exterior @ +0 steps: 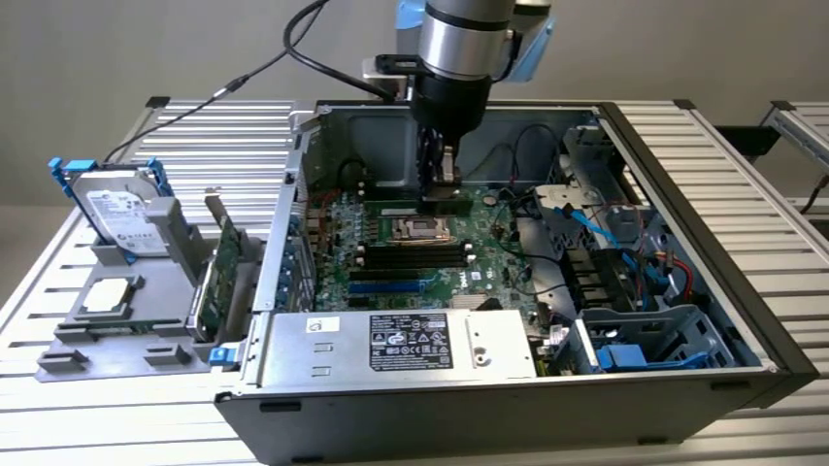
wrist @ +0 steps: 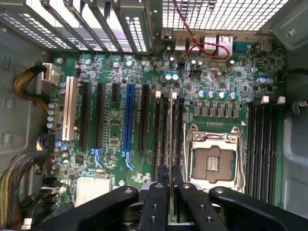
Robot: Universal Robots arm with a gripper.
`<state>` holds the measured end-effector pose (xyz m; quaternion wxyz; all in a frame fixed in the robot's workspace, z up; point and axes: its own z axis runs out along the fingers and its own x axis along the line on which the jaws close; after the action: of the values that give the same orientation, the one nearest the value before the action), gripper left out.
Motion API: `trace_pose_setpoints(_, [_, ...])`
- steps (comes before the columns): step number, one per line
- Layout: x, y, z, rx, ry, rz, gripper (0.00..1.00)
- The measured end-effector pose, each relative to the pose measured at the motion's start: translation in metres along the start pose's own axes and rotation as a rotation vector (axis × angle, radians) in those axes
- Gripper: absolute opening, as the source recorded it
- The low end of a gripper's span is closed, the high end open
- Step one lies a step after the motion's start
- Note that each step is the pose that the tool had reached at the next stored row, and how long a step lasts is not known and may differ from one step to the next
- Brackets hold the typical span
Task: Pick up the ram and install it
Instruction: 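Insert the ram into the slot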
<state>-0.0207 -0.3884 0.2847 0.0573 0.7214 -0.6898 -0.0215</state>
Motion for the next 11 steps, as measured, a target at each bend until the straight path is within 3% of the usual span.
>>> trace_pose_setpoints(11, [0.001,-0.0044,0.0195,0.0048,0.0011,0.016,0.14])
